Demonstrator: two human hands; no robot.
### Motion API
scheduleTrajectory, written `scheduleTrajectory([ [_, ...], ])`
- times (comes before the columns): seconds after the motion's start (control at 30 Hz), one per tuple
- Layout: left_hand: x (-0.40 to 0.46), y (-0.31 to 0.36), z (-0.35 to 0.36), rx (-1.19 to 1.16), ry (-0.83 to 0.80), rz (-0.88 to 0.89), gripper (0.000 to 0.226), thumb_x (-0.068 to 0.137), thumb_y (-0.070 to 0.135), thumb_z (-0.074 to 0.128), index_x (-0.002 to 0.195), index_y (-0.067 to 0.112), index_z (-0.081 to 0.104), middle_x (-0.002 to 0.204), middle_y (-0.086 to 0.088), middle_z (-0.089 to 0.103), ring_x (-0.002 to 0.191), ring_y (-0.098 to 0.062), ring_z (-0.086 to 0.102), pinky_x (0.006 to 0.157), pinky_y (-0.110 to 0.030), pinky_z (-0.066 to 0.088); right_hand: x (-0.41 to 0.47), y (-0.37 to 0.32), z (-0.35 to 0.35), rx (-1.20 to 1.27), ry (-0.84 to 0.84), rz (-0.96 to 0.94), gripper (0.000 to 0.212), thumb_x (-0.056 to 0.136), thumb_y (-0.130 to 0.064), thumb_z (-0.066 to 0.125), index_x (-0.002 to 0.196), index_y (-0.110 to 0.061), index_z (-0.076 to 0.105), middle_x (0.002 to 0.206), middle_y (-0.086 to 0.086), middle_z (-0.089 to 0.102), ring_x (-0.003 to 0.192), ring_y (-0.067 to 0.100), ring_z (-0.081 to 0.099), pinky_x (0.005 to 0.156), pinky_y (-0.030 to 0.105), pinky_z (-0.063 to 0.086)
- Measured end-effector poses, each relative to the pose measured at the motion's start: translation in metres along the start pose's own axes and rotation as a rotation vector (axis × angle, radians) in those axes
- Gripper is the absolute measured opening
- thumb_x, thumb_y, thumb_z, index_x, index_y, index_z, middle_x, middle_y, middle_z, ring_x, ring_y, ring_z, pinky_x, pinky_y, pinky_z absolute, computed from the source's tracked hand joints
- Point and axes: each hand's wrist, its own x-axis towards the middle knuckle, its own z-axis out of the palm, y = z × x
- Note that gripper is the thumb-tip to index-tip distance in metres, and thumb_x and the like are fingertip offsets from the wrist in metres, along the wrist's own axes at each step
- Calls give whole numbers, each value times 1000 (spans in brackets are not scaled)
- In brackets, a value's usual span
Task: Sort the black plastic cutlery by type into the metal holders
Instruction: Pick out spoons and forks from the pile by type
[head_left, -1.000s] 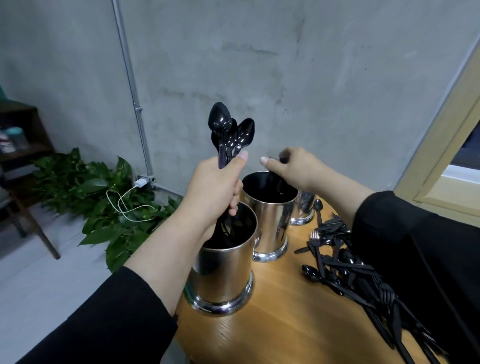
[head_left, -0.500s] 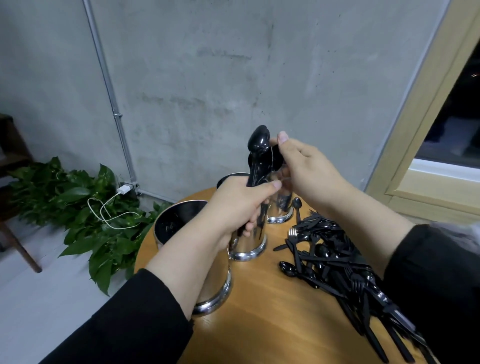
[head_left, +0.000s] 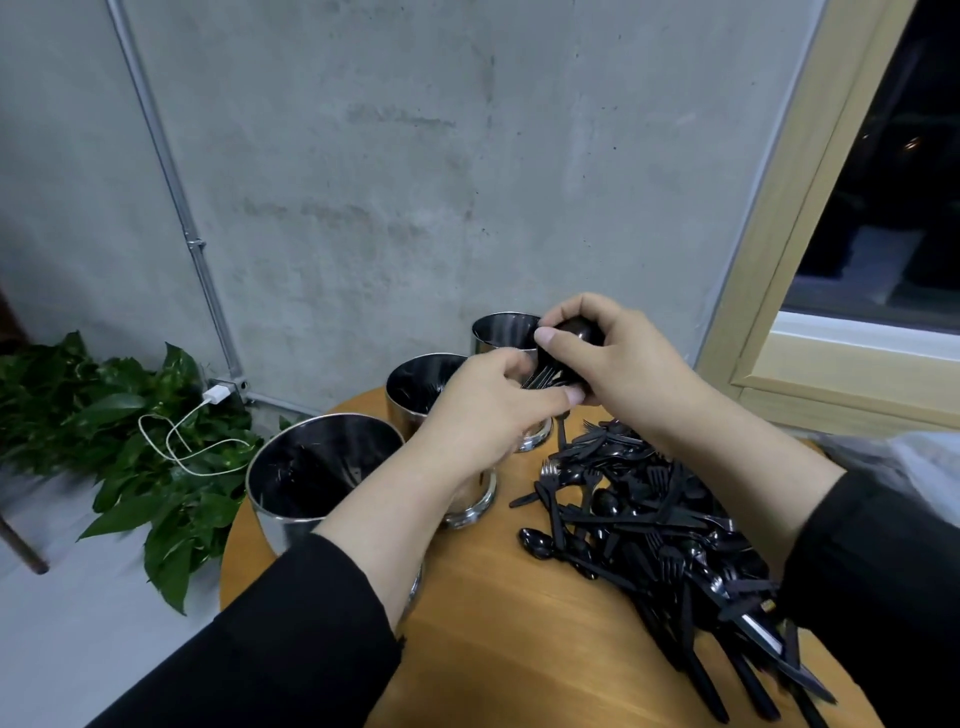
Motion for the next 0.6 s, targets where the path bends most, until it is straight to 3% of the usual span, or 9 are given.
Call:
scheduleTrajectory([
  [0.07, 8, 5, -2, 61, -30, 11, 58, 84, 44, 83, 131, 22, 58, 81, 1, 64, 47, -10, 51, 46, -26, 41, 8, 5, -4, 23, 46, 0, 6, 93, -26, 70, 95, -21, 67, 84, 10, 68, 69, 23, 62, 73, 56, 59],
  [0.13, 19, 8, -7, 182, -29, 45, 57, 86, 51, 78, 133, 24, 60, 102, 5, 69, 66, -4, 64, 63, -25, 52, 22, 10, -9, -18, 111, -33, 8, 93, -23, 70, 96, -18, 65, 78, 4, 65, 61, 19, 57, 66, 44, 56],
  [0.2, 33, 10, -16, 311, 23, 70, 49, 92, 50, 71, 134, 26, 62, 113, 11, 66, 96, -4, 65, 82, -25, 51, 44, 14, -16, -82, 183, -80, 9, 94, -24, 69, 96, -18, 63, 76, -2, 62, 57, 15, 53, 63, 37, 48],
  [0.27, 51, 10, -29, 429, 101, 62, 32, 100, 35, 63, 130, 25, 65, 113, 9, 65, 108, -14, 64, 88, -26, 46, 70, 17, -21, -119, 245, -115, 10, 95, -24, 68, 98, -19, 61, 76, -3, 61, 57, 11, 52, 64, 32, 44],
  [0.43, 90, 11, -48, 652, 35, 20, 34, 101, 22, 53, 134, 25, 62, 133, -1, 64, 117, -23, 60, 91, -28, 45, 139, 32, -19, -314, 291, -160, 14, 97, -32, 62, 103, -20, 59, 85, -3, 61, 76, 19, 58, 66, 30, 44],
  [0.53, 107, 12, -51, 699, -7, 38, 39, 102, 15, 46, 138, 23, 59, 138, -2, 61, 118, -23, 59, 89, -25, 42, 171, 49, -9, -461, 211, -134, 20, 99, -31, 60, 109, -14, 60, 90, 1, 62, 85, 23, 60, 62, 29, 38],
  [0.6, 114, 10, -54, 679, -5, 49, 41, 102, 10, 43, 138, 22, 59, 135, -2, 61, 111, -21, 60, 84, -24, 41, 186, 64, -1, -539, 126, -83, 29, 98, -35, 62, 119, -14, 60, 99, 2, 65, 94, 26, 63, 69, 28, 38],
])
